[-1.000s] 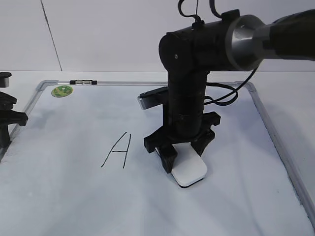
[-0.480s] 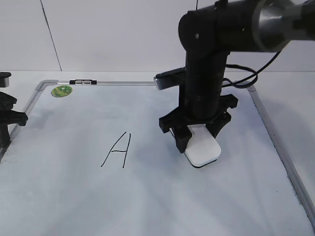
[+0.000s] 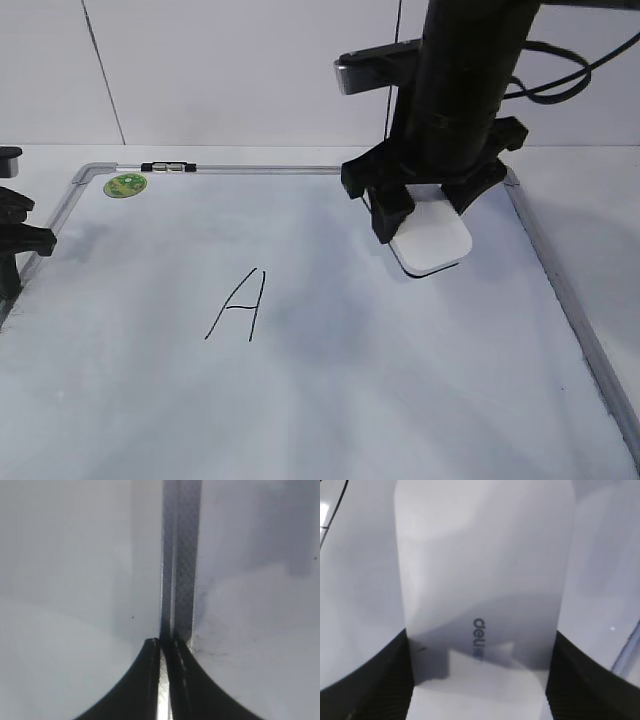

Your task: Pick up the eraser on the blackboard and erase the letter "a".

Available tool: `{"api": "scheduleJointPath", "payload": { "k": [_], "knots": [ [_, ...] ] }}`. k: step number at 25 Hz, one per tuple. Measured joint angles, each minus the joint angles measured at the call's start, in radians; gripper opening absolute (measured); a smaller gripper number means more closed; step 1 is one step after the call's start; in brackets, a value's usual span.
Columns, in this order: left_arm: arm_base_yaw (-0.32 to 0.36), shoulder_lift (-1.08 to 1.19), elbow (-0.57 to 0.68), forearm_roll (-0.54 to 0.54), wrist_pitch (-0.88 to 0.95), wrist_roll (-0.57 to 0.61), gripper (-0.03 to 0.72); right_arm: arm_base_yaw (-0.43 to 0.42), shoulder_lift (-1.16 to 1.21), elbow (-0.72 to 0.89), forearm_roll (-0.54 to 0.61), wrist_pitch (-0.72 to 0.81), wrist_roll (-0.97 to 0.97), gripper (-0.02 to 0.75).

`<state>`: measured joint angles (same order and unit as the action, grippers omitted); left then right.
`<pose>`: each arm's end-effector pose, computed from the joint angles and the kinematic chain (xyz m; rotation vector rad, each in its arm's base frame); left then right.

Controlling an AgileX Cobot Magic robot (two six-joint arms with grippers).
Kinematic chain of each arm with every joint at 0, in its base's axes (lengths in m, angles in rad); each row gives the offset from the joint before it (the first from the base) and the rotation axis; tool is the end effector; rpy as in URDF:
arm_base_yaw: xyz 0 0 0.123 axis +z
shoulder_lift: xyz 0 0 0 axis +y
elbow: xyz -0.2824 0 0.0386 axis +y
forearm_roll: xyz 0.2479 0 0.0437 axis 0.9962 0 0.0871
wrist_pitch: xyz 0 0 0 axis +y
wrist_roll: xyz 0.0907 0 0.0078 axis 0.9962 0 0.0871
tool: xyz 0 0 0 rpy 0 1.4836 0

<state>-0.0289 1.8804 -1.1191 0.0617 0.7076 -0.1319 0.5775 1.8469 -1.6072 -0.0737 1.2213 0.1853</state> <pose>0.3494 -0.0064 0.1515 -0.0883 2.9480 0.0430 0.3244 0.2038 0.2787 -0.5978 2.8706 0.0102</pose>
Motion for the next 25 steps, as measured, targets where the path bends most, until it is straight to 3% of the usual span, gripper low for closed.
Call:
{"api": "scheduleJointPath", "payload": {
  "k": [12,25],
  "knots": [
    [0.000,0.000,0.000,-0.002,0.000,0.000,0.016,-0.020,-0.149,0.000,-0.146,0.014,0.101,0.549],
    [0.000,0.001,0.000,-0.008,-0.002,0.000,0.016,-0.207,-0.267,0.010,-0.161,0.025,0.118,0.549]
  ]
}}
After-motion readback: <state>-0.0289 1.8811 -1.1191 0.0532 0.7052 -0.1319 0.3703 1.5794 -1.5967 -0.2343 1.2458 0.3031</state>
